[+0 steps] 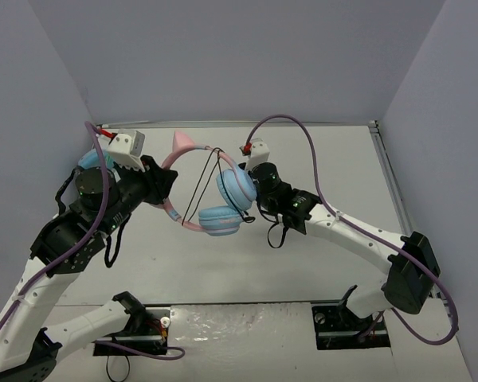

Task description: Wrap the headphones

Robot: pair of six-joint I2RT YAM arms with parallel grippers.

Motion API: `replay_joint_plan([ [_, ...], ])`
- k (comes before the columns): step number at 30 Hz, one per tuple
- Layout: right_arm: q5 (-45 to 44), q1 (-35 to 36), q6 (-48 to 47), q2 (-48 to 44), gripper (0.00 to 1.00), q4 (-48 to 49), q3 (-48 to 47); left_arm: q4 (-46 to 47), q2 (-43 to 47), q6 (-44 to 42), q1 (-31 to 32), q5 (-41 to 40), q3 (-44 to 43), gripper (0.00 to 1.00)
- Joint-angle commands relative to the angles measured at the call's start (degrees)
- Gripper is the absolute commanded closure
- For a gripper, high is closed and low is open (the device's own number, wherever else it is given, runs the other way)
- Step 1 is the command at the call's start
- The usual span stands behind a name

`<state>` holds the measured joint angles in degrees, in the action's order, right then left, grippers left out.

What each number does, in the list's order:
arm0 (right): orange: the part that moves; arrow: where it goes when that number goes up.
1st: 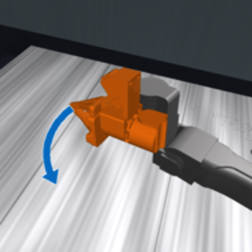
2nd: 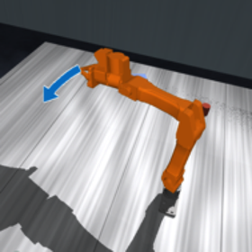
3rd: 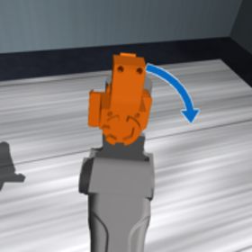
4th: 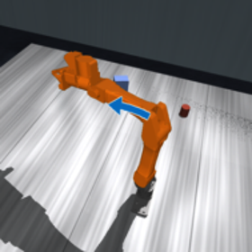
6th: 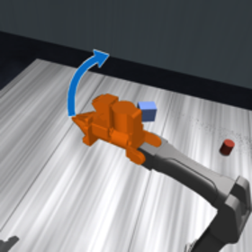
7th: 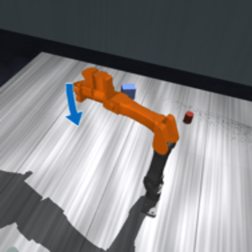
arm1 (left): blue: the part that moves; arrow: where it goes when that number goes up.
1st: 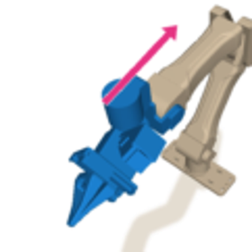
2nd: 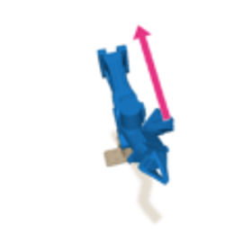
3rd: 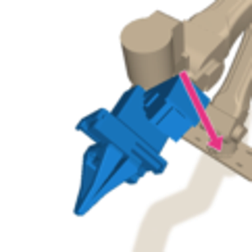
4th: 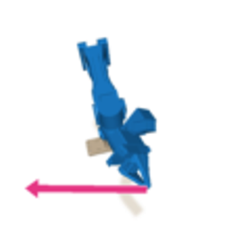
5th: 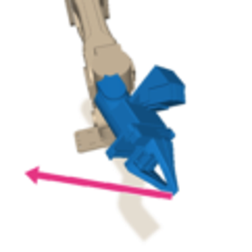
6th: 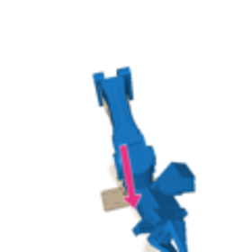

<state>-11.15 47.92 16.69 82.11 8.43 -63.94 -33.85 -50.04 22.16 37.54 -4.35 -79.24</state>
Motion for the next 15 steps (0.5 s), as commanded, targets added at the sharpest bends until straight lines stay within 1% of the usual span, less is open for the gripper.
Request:
replay_joint_plan([
  [1,9.8,-0.5,5.5,-2.8,1.00,11.1,3.5,16.0,0.7,4.8,0.4,-0.9,-3.7,1.00],
  [6,17.9,-0.4,11.1,-3.1,1.00,20.0,8.3,20.2,0.0,4.8,0.4,-1.1,-2.6,1.00],
  [10,22.2,-0.3,16.2,-3.3,1.00,27.6,11.4,23.3,-0.5,4.8,0.4,-1.6,-2.0,1.00],
  [12,24.7,0.0,19.1,-3.5,1.00,33.3,13.8,24.7,-0.7,4.8,0.4,-2.0,-1.7,1.00],
  [15,26.3,0.7,22.4,-3.7,1.00,37.3,15.9,25.8,-1.6,4.5,0.4,-2.6,-2.1,1.00],
])
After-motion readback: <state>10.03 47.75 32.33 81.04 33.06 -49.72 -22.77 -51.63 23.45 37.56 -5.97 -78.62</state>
